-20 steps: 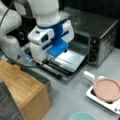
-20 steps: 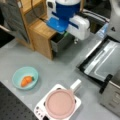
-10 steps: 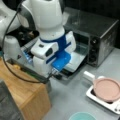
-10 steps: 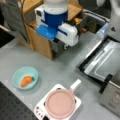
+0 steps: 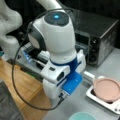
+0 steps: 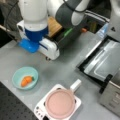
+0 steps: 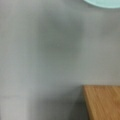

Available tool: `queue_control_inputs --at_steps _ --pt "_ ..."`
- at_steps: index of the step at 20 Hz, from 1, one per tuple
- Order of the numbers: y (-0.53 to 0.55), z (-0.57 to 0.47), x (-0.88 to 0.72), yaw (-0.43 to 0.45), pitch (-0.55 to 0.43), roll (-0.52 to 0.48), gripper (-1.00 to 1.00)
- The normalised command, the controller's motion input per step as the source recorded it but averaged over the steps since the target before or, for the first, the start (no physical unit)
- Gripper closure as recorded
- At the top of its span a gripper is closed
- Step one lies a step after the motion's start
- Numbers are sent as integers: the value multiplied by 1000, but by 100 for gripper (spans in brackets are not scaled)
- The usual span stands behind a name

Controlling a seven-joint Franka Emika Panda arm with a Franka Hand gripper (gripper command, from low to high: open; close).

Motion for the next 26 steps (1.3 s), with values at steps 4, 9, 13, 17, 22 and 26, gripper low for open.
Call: queue_control_inputs --at_steps 4,9,13,17,22,26 --pt "-211 23 577 58 259 -41 -100" --pt "-251 -49 505 95 223 18 -100" --pt "-245 46 377 134 212 46 -100" --pt "-281 0 346 158 199 99 -100" --pt "-265 -41 368 84 161 107 -100" --pt "-178 -91 410 38 127 72 -100"
